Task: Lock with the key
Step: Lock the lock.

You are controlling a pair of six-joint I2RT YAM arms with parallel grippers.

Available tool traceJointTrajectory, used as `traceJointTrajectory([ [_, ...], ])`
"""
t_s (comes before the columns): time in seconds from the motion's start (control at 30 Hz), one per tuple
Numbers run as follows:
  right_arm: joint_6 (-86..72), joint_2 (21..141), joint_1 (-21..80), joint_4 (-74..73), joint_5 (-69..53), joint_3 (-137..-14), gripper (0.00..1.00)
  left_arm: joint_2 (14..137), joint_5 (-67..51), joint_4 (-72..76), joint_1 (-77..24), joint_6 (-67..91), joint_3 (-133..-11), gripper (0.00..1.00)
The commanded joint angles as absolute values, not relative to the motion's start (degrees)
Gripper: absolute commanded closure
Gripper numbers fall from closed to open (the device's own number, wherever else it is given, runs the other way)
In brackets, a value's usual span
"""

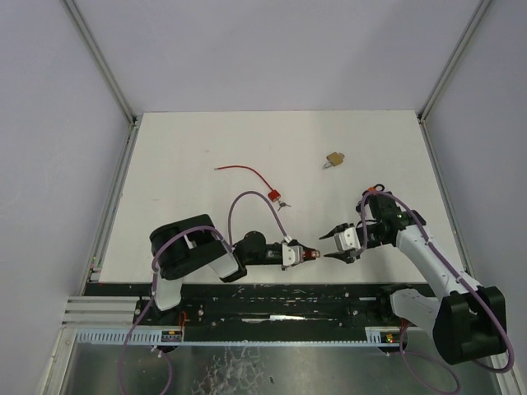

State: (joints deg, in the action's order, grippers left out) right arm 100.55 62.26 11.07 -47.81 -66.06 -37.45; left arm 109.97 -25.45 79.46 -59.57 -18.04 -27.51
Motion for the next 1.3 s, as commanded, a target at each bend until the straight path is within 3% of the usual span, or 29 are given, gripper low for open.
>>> traceJointTrajectory([
  [0.0, 94.52, 58.31, 13.19, -40.73, -64.01, -34.20, 0.46, 110.42, -24.18, 75.93, -61.00, -22.08, -28.24, 1.00],
  [1.27, 96.45, 55.00, 19.95, -34.61, -54.63, -28.34, 0.76, 108.25, -25.84, 69.33, -61.21, -22.12, -30.76, 1.00],
])
